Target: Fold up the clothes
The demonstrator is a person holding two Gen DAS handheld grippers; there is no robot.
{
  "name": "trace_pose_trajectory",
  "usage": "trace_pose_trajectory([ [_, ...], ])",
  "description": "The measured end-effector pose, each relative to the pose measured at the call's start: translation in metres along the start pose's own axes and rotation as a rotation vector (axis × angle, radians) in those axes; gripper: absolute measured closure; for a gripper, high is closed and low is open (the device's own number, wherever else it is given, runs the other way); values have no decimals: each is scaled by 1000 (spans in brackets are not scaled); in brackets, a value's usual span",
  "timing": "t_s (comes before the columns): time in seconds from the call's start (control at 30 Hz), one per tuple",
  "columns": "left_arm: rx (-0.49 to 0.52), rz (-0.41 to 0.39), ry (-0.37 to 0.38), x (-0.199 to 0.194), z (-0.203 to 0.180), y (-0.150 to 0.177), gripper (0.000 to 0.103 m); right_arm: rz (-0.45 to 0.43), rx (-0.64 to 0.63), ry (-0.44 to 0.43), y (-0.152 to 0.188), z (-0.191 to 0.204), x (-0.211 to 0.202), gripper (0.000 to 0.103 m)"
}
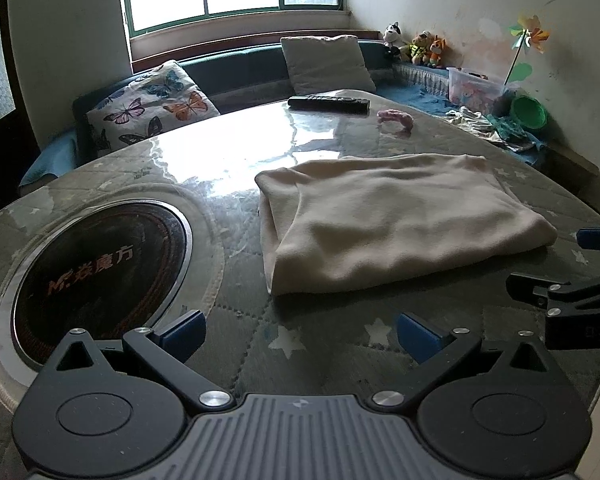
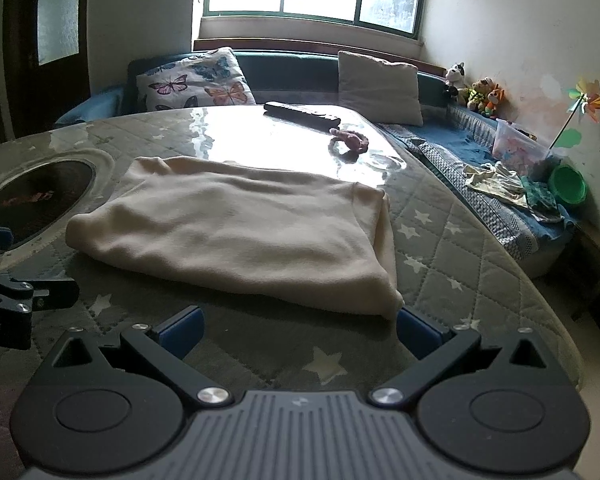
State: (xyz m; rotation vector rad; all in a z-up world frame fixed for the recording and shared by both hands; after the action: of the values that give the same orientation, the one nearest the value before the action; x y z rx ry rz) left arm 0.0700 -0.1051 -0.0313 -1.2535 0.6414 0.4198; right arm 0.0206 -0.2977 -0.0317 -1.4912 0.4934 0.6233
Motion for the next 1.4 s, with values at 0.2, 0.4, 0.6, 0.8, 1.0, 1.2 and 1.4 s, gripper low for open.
trace_pose_trajectory([
  [0.2,-2,-12,-1,-7,0,2,0,-9,-1,-1,2,4,-6,0],
  [0.4,0,-24,-4,-13,0,4,0,-24,0,-5,2,7,-13,0],
  [0.6,0,-39,-1,-20,-1,6,0,-27,10,-5,5,8,-17,0],
  [0.8,-1,-51,0,-25,-2,7,0,-34,12,-12,7,10,-22,0],
  [1.0,-3,-59,2,-29,-1,9,0,-38,10,-21,8,15,-25,0],
  [1.2,-6,-65,0,-31,0,10,0,-39,5,-34,9,20,-26,0],
  [1.4,-6,-66,1,-32,0,11,0,-40,-1,-46,9,24,-26,0],
])
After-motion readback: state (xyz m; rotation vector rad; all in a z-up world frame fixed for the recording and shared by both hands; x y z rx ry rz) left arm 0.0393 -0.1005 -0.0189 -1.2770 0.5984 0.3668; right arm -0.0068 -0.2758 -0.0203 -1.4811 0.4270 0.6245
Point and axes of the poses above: each gripper's, at about its wrist camera, not at the fingertips, and x roughly the way its jaws point, z to its left, y to its underside, the point moved 4 cm from there along x, roughly the way its jaws point, and after that the axes turned 10 degrees about -y, right-handed, at the moved point
